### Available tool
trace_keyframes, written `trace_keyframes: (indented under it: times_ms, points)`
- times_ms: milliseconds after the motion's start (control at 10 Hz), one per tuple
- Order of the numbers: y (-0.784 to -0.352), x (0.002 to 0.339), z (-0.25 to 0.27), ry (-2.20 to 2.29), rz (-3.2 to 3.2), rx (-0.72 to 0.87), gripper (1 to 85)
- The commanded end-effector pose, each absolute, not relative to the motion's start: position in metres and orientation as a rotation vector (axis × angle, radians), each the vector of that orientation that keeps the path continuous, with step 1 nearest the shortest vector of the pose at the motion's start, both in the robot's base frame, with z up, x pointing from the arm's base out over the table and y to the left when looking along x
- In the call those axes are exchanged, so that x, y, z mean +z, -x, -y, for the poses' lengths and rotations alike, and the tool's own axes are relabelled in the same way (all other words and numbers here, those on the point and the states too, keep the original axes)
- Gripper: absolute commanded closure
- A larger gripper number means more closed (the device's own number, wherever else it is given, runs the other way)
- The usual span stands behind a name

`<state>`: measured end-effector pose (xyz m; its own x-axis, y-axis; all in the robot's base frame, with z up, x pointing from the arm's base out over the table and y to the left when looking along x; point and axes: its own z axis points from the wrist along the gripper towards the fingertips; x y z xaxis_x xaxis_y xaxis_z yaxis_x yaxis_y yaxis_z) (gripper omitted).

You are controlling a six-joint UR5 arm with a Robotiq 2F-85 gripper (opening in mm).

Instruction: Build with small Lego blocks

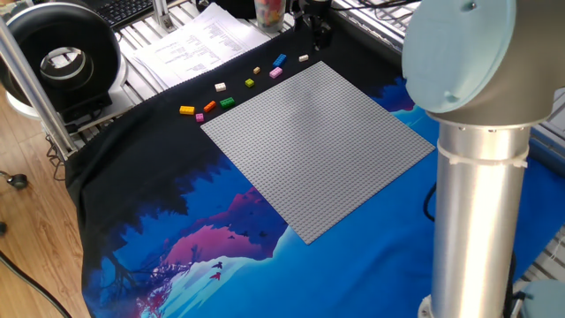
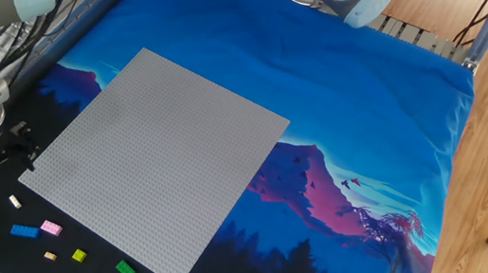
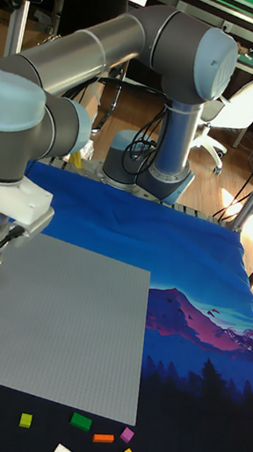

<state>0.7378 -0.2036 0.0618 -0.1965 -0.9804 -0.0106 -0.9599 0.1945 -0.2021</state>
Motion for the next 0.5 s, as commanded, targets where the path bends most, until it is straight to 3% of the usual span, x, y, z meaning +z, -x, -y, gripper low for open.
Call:
trace_keyframes:
  times_ms: [0, 400]
  points:
    - [-0.738, 0.062, 0.195, 1.868, -2.312, -0.18, 10.3]
    - [-0.752, 0.049, 0.219, 1.946, -2.279, -0.202, 11.3]
